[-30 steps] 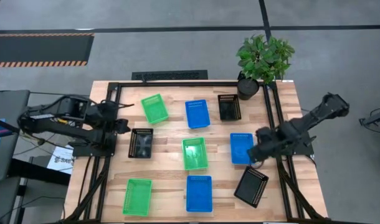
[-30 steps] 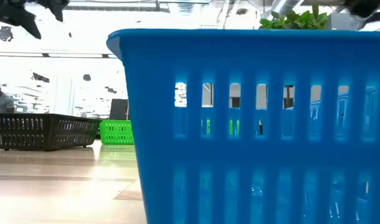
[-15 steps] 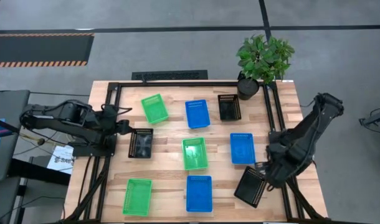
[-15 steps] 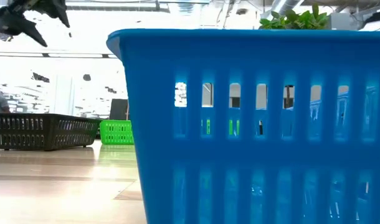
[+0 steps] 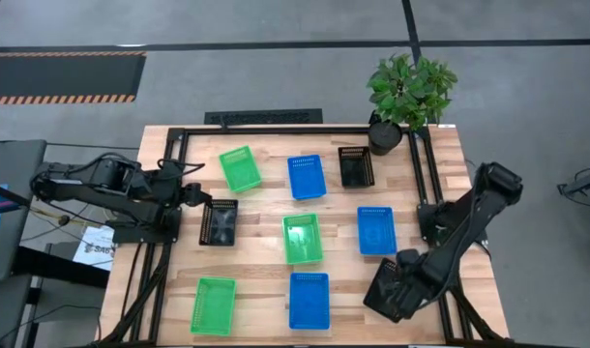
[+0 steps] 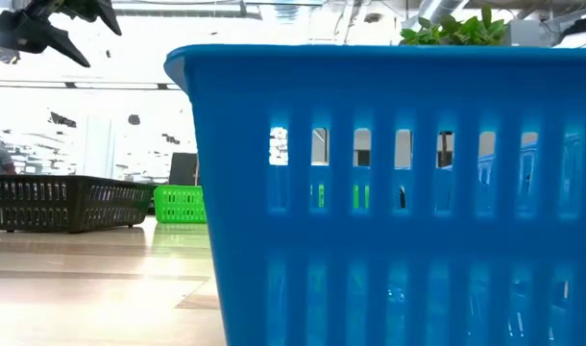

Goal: Stack baskets by color
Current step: Stack the bottom black bin on top of the top black bin

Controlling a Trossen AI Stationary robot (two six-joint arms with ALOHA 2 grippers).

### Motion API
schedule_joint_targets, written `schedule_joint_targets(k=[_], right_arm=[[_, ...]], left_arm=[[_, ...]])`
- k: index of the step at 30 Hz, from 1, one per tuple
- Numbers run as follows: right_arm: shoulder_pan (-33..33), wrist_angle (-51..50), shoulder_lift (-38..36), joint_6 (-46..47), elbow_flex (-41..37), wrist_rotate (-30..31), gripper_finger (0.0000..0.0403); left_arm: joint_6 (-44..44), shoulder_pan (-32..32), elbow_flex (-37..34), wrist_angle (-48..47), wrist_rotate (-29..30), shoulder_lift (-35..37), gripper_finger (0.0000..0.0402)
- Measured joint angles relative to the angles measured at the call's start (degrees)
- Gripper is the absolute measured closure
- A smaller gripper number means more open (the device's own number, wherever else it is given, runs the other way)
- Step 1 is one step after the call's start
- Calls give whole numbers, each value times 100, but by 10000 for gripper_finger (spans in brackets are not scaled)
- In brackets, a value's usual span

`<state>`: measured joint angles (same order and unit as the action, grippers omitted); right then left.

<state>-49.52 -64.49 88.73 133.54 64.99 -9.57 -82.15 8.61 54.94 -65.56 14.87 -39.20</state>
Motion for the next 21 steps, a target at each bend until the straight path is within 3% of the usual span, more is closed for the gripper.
schedule_joint_targets(k=[7, 12, 17, 21], right_arm=[[-201, 559, 671, 153, 0, -566, 206], [-249, 1048, 1093, 164, 1, -614, 208], [-164, 1270, 1105, 191, 3, -568, 202], [-68, 801, 845, 163, 120, -362, 203]], left_arm=[[13, -1, 0, 0, -4, -1, 123], [-22, -1, 0, 0, -4, 0, 123], [-26, -1, 0, 0, 2, 0, 123], [-44, -3, 0, 1, 167, -2, 123]])
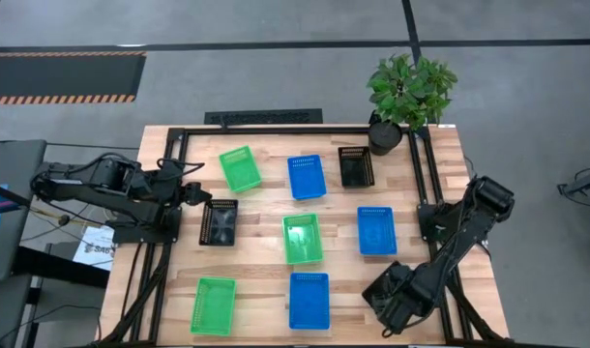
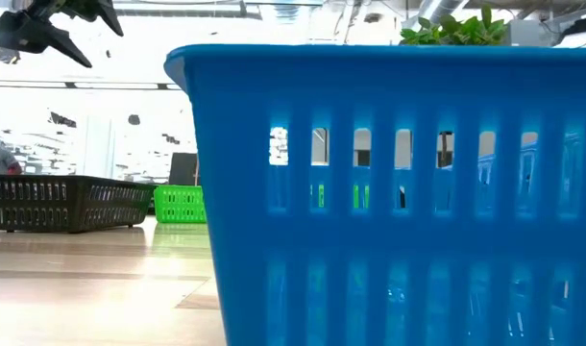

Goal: Stack baskets by color
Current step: Stack the bottom black bin on top of the top black bin

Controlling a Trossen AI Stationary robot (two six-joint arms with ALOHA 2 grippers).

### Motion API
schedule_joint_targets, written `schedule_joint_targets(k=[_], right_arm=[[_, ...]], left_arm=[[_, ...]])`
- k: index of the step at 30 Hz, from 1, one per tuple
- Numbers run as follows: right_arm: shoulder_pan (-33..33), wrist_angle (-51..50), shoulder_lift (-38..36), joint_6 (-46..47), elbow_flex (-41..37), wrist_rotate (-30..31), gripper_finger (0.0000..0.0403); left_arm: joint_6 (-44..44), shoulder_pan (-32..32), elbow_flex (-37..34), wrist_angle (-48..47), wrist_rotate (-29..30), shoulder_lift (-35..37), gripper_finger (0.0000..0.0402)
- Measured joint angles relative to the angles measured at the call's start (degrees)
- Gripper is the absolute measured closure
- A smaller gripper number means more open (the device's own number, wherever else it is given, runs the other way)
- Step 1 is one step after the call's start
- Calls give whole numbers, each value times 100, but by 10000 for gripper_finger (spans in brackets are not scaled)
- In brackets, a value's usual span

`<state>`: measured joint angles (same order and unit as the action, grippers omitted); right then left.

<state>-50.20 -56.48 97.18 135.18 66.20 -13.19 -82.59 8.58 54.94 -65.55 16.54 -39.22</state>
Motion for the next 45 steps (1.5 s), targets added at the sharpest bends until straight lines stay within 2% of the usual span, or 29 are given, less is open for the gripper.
schedule_joint_targets(k=[6, 12, 16, 23, 27, 32, 37, 40, 45], right_arm=[[119, -590, -567, -108, 35, 199, 206], [70, -344, -883, -112, 43, 148, 195], [17, -437, -647, -183, 26, 330, 179], [-255, 96, -10, 26, 17, -375, 168], [-321, 360, 312, 131, 15, -510, 168], [-290, 510, 521, 92, 17, -418, 168], [-204, 96, 517, -71, 8, 7, 168], [-102, 285, 349, -491, 6, 288, 168], [223, 1044, -69, -2473, 34, 568, 168]], left_arm=[[6, 0, 2, 1, 61, 0, 123], [73, 0, 2, 1, 152, 0, 123], [103, 0, 2, -1, 389, 0, 123], [190, 0, 2, -1, 500, -5, 123], [144, -7, 2, -1, 542, -5, 123], [124, -7, 2, -1, 569, -5, 123], [120, -7, 2, -1, 688, -5, 123], [126, -7, 2, -3, 670, -5, 123], [246, -5, 2, -4, 675, -5, 123]])
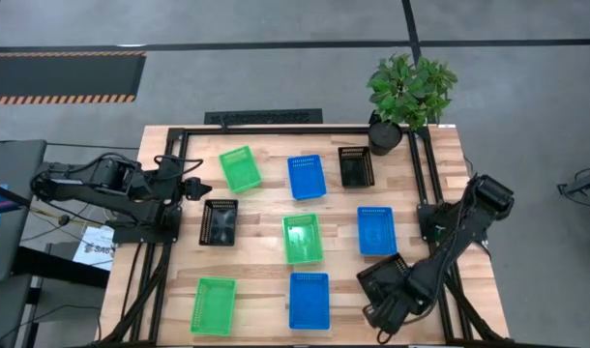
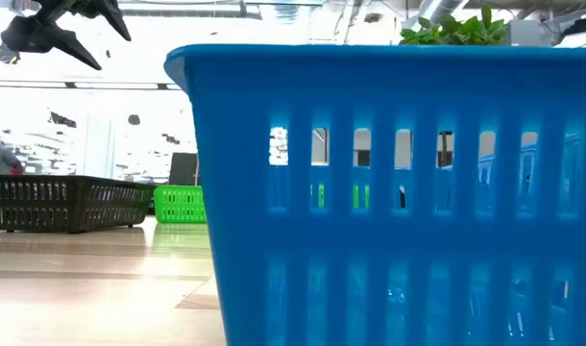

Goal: Stack baskets by color
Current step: Stack the bottom black bin on top of the top black bin

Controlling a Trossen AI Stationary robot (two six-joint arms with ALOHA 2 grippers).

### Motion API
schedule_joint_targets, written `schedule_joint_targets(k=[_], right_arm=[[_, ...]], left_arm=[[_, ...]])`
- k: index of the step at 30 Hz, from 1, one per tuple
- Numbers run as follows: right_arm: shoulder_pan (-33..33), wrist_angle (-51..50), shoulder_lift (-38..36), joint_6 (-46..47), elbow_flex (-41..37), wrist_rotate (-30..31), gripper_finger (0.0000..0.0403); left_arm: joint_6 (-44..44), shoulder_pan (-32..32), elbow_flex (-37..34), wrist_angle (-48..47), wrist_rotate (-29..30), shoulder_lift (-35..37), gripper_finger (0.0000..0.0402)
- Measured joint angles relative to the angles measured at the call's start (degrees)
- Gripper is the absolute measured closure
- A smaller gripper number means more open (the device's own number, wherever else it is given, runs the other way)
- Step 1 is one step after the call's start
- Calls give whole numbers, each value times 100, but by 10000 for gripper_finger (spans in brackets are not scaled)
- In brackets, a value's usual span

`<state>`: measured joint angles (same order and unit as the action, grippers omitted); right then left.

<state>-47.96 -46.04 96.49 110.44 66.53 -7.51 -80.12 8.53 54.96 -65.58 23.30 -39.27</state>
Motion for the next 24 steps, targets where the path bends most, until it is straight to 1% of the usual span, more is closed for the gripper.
schedule_joint_targets(k=[7, 9, 10, 12, 14, 16, 18, 24], right_arm=[[559, -347, -791, -2654, 96, -1, 168], [655, -881, -966, -3218, 99, -4, 168], [669, -1295, -1020, -3343, 99, -4, 169], [698, -2234, -1106, -3148, 95, 22, 172], [713, -3047, -1183, -2580, 86, 172, 175], [726, -3366, -1309, -2237, -20, 232, 176], [729, -3222, -1515, -1932, -249, 248, 174], [618, -2197, -2020, -1143, -1212, 293, 168]], left_arm=[[57, 1, 0, -2, 2, -11, 123], [138, 1, 0, -2, 15, -11, 123], [145, 1, 0, -2, 32, -11, 123], [145, 1, 0, -1, 71, -11, 123], [145, 1, 0, -2, 74, -11, 123], [146, 1, 0, -2, 90, -11, 123], [149, 1, 0, -2, 140, -11, 123], [254, 1, 0, -2, 251, -11, 123]])
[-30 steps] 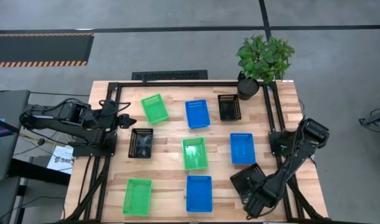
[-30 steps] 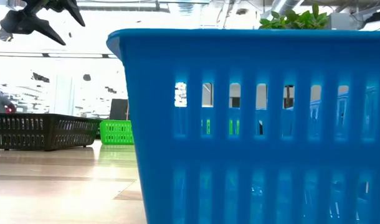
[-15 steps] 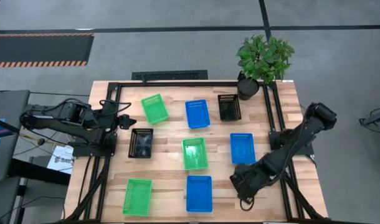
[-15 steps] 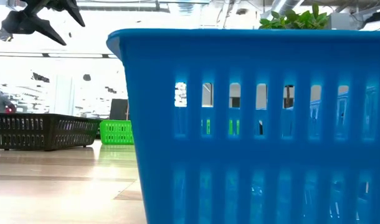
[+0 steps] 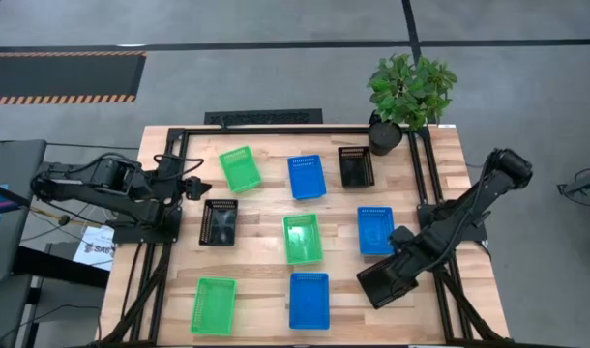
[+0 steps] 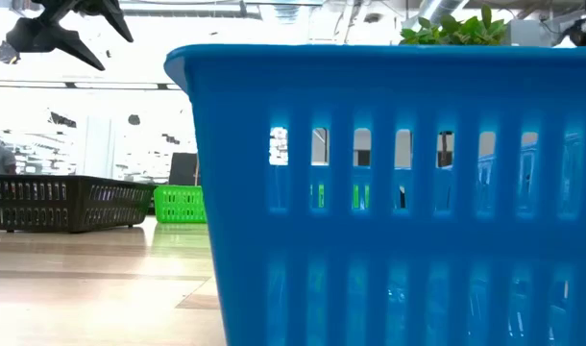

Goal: Stack baskets by color
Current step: Stack the bottom black bin on top of the top black bin

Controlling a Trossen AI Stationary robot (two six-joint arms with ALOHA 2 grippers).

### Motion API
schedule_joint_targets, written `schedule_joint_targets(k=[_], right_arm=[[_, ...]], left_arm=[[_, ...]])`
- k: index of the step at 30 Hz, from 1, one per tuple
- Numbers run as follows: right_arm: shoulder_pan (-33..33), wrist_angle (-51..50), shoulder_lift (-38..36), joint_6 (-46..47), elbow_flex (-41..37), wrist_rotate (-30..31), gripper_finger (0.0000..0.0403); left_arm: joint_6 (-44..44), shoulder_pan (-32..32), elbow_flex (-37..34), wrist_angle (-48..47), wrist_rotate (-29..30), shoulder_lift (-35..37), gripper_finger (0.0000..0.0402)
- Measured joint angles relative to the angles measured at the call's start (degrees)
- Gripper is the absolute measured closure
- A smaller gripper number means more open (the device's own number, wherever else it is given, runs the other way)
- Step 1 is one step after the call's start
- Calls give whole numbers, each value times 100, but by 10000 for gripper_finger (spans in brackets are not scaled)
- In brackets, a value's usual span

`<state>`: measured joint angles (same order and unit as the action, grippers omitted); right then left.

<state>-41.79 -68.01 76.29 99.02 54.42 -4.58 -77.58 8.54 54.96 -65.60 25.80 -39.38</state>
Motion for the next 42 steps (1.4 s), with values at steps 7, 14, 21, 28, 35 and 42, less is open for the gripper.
schedule_joint_targets(k=[7, 14, 21, 28, 35, 42], right_arm=[[-237, 914, -95, 365, -733, 13, 168], [-395, 1889, 58, 913, -1014, -348, 168], [-290, 4905, 50, 580, -1012, -307, 168], [113, 5111, 48, 262, -917, -22, 168], [644, 4554, 50, -1364, -907, 20, 168], [1160, 4018, 74, -3025, -905, 17, 168]], left_arm=[[-7, 0, 0, 0, 39, 0, 123], [-11, 0, 0, 0, -5, 0, 123], [66, 0, 2, 0, -59, 0, 123], [85, 0, 2, -2, 102, 0, 123], [79, 2, 2, 0, 144, 0, 123], [101, 2, 2, -1, 174, 0, 123]])
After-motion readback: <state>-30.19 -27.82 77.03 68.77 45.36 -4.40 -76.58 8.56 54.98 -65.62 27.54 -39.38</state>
